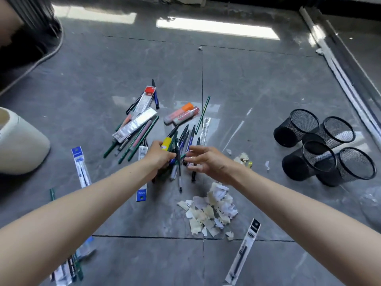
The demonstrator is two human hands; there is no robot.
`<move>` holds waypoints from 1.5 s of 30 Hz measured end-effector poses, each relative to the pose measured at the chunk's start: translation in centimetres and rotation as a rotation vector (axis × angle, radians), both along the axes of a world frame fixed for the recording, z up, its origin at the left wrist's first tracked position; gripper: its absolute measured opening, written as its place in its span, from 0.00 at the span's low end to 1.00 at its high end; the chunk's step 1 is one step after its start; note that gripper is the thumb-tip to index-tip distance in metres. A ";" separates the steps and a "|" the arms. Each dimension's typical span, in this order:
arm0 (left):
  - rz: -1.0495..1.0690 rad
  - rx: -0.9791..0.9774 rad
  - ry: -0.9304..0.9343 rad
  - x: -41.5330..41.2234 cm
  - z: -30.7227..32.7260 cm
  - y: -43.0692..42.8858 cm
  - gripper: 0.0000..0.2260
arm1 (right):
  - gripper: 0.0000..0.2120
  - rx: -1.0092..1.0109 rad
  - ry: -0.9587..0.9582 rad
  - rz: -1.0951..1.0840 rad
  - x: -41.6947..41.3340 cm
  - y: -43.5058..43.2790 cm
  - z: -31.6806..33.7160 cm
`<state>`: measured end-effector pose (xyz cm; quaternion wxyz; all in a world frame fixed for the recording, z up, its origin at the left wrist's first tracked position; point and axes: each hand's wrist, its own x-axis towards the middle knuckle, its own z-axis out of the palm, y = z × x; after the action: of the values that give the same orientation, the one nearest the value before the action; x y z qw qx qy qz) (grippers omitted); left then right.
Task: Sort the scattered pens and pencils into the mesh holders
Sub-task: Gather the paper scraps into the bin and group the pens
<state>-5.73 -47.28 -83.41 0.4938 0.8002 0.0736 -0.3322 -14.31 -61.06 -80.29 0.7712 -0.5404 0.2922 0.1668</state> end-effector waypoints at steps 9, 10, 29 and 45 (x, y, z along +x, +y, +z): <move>-0.296 0.477 -0.533 -2.8 -0.5 -0.3 0.20 | 0.16 -0.529 0.082 -0.028 -2.0 -2.5 -1.8; -0.340 0.459 -0.642 -3.7 -0.5 -0.5 0.20 | 0.16 -0.719 0.083 -0.018 -2.7 -3.0 -2.3; -0.509 0.028 -0.537 -18.6 -5.2 -4.7 0.27 | 0.25 -1.054 -0.151 0.368 -10.1 -5.1 -7.9; -1.010 0.132 -0.685 -6.2 -6.2 -10.9 0.24 | 0.65 -1.362 -0.317 0.950 -17.4 -5.2 -7.1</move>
<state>-11.91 -58.17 -89.60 0.2202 0.8266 -0.4570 -0.2439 -31.75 -66.21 -87.40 0.1567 -0.9697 -0.0408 0.1829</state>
